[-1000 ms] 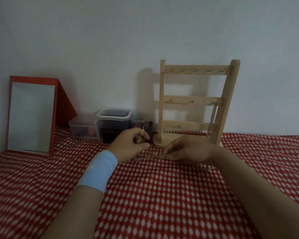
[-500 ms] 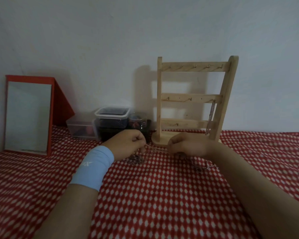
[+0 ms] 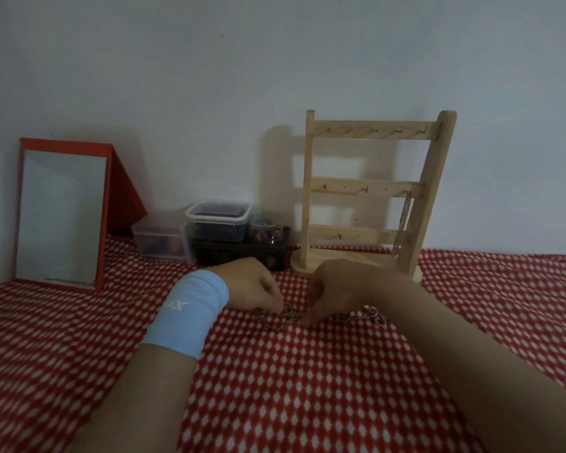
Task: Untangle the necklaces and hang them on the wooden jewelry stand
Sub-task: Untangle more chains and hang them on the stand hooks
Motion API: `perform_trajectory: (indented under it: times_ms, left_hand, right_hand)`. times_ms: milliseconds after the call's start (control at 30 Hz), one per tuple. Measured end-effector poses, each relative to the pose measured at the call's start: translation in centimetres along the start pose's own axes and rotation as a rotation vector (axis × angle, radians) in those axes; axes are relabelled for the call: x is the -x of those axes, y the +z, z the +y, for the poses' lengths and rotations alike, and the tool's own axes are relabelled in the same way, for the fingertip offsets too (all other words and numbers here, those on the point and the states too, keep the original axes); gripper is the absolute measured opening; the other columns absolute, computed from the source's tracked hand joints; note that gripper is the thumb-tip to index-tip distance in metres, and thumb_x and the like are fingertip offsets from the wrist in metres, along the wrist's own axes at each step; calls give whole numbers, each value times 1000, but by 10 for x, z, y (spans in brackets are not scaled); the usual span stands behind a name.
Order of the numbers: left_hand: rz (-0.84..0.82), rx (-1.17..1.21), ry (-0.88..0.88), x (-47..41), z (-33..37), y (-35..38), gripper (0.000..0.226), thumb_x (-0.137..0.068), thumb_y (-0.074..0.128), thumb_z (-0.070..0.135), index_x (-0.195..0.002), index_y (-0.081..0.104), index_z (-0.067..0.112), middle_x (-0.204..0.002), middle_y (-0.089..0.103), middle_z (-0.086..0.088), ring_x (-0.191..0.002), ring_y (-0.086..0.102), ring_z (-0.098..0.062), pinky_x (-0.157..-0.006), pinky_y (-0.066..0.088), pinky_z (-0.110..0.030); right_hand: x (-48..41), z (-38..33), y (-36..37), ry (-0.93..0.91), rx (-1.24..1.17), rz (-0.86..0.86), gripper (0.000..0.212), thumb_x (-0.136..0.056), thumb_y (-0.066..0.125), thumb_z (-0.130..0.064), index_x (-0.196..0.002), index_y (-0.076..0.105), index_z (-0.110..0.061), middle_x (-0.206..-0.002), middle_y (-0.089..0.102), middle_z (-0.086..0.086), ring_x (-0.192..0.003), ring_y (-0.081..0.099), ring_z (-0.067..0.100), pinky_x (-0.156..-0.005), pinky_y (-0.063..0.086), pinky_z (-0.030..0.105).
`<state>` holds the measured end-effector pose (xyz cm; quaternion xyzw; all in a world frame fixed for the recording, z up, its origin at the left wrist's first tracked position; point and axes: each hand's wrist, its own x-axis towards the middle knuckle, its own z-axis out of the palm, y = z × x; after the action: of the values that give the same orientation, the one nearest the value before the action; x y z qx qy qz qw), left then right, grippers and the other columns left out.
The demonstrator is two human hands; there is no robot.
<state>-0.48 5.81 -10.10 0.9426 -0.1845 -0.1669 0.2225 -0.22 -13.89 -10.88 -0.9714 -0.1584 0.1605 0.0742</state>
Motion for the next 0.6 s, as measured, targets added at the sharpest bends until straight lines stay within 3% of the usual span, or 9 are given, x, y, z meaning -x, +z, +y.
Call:
perform_trajectory:
  times_ms: [100,233,367,433,533,600]
  left_hand:
    - [44,2,80,-4,2,5,16,-80,77,27,-95,76,29,-91,69,18,-88,63,1,-87,51,-17]
    - [22,-24,82,-11,3,18,33,-74,80,41,-102,73,26,-92,66,14,-89,63,-5,-86,52,-24]
    - [182,20,125,-20,-3,20,21,-80,77,35,-98,75,26,-90,66,17,-90,63,-5,-89,49,-24]
    - [227,153,159,-21,-4,16,18,-81,76,29,-98,76,25,-88,70,16,-86,65,-2,-89,51,-22]
    - [240,338,168,-19,-5,14,15,-84,74,22,-99,77,21,-86,76,7,-75,69,-4,-80,55,-21]
    - [237,393,165,-18,-5,14,14,-86,72,20,-100,75,20,-84,77,4,-69,69,-8,-76,55,-21]
  right_hand:
    - [-3,-2,2,-132,-59,0,29,-84,79,-45,-107,78,-28,-107,73,-15,-95,62,2,-89,49,22]
    - [-9,3,9,-189,-156,2,9,-92,73,-39,-95,76,-31,-94,70,-16,-87,62,1,-81,48,22]
    - [-3,17,3,-178,-444,81,14,-99,63,-31,-97,74,-22,-93,73,-8,-89,67,8,-83,51,23]
    - [3,21,1,-184,-625,72,16,-102,58,-22,-93,70,-18,-77,68,-9,-72,63,7,-71,49,18]
    - [2,23,2,-193,-919,-6,21,-104,54,-14,-84,61,-17,-62,48,-6,-54,41,9,-55,37,23]
    - [0,24,3,-182,-905,27,19,-103,57,-20,-86,66,-18,-61,43,-5,-50,35,8,-50,30,23]
